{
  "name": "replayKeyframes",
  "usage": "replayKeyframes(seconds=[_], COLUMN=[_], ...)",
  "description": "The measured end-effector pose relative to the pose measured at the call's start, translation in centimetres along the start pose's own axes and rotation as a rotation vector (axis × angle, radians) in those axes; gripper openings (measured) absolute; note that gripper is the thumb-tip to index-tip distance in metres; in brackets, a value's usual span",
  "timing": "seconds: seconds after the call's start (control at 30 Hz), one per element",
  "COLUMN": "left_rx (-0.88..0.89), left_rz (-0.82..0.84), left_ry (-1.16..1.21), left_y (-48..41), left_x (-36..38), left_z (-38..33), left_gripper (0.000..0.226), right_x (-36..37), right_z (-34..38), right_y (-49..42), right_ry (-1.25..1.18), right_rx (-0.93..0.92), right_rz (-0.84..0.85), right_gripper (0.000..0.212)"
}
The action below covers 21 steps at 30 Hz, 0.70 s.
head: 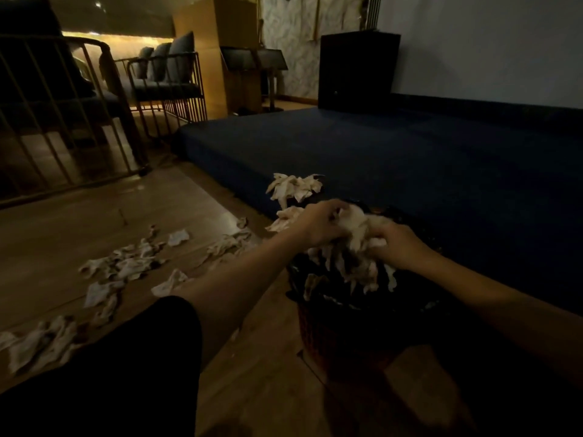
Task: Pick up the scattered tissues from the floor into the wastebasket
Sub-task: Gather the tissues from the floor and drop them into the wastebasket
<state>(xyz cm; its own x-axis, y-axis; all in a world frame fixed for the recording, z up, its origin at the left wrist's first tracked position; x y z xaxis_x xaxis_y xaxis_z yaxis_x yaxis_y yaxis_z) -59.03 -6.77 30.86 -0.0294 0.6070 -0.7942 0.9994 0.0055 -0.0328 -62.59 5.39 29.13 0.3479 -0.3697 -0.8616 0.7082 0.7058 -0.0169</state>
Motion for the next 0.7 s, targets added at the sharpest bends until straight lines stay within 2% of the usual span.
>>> replayKeyframes(seconds=[0.1, 0.2, 0.3, 0.4, 0.53, 0.57, 0.63, 0.7], left_rx=[-0.048, -0.091, -0.155, -0.199, -0.099, -0.073, -0.034, -0.006], left_rz=[-0.09, -0.204, -0.083, -0.026, -0.057, -0.039, -0.007, 0.02], left_ry=[-0.061, -0.164, -0.183, -0.224, -0.278, -0.306, -0.354, -0.367], left_y=[0.0, 0.5, 0.6, 0.5, 0.1, 0.0, -0.2, -0.1], left_x=[-1.9, -5.2, -4.8, -3.3, -2.3, -2.0, -1.4, -1.2], left_z=[1.8, 4.7, 7.6, 9.2, 8.4, 8.1, 7.9, 8.1], left_gripper=[0.04, 0.034, 0.046, 0.048, 0.036, 0.034, 0.03, 0.027], right_x=[1.8, 3.5, 7.7, 8.4, 6.7, 6.4, 5.5, 5.7], right_z=[-0.6, 3.4, 7.5, 7.5, 4.1, 2.9, 0.6, -1.2], right_y=[-0.7, -0.1, 2.1, 2.3, 1.0, 0.8, 0.0, -0.9], right_ry=[-0.027, -0.143, -0.234, -0.276, -0.437, -0.429, -0.247, -0.014], right_rx=[0.075, -0.027, -0.143, -0.159, -0.023, 0.024, 0.114, 0.202], right_rz=[0.114, 0.131, 0.296, 0.199, 0.057, 0.03, 0.01, 0.146], right_gripper=[0.019, 0.026, 0.04, 0.028, 0.009, 0.01, 0.011, 0.005])
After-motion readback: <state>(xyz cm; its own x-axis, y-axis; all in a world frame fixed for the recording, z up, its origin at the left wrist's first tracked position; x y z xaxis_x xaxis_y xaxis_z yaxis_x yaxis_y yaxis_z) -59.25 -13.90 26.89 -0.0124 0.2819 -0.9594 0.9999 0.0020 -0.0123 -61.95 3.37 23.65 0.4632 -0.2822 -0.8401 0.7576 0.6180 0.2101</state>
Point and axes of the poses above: each hand's wrist, its own y-axis away from the middle knuckle, its own x-axis out of the palm, z = x × y, the point moved 9 cm from there along -y, towards the middle knuckle, and after that the axes turned 7 degrees about z, right-handed, at the moved point
